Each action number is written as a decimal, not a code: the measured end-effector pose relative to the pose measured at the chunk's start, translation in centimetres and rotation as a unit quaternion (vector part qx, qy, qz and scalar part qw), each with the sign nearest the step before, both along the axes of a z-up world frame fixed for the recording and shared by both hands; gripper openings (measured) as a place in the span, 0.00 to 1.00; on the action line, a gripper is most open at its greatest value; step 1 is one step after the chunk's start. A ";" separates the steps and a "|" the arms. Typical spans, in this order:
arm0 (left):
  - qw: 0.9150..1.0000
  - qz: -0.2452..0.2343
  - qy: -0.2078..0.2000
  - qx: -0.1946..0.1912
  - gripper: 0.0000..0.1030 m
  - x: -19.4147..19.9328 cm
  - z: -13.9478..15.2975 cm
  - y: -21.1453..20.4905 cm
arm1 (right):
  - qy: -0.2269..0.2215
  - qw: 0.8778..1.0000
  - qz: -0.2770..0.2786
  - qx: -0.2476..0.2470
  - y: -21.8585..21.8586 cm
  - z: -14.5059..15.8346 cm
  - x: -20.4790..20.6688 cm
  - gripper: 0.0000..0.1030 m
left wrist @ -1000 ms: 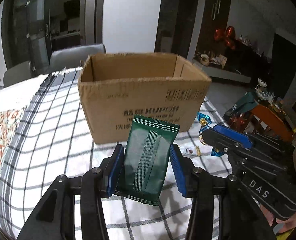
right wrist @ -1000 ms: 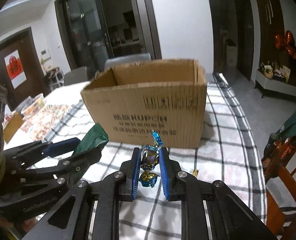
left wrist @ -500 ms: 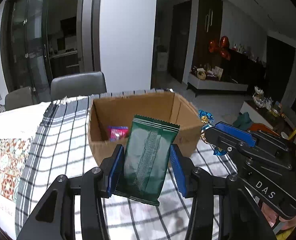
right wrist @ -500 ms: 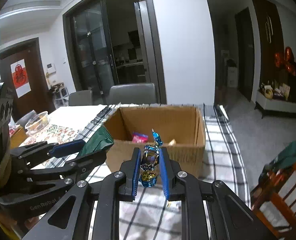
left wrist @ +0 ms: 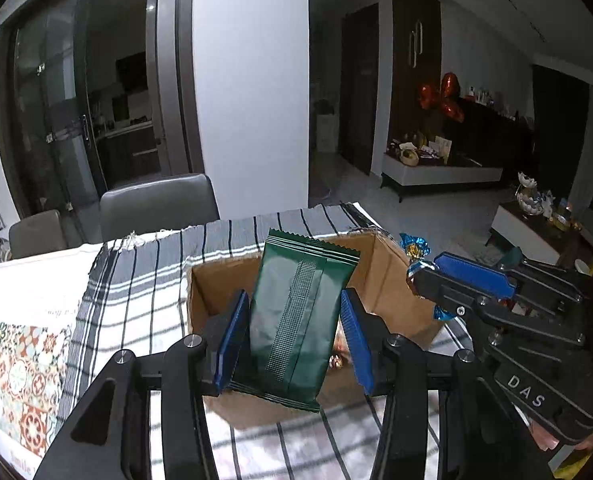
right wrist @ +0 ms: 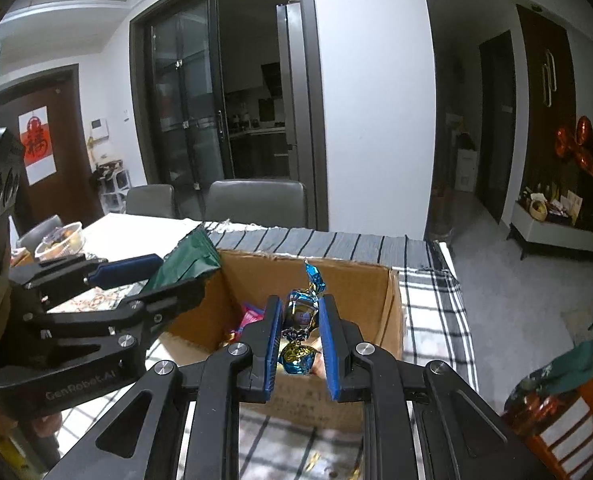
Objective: Organize snacks
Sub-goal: 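Open both grippers to drop the packet and candy into the box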
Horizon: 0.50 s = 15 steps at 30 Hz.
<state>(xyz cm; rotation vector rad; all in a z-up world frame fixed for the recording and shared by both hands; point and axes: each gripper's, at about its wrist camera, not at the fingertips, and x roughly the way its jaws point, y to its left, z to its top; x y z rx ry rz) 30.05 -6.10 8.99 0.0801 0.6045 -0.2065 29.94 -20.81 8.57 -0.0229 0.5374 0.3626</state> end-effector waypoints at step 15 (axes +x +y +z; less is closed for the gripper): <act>1.000 0.026 0.006 0.001 0.67 4.1 -1.2 -0.2 | 0.030 0.999 -0.029 -0.002 -0.9 -2.8 4.2 0.36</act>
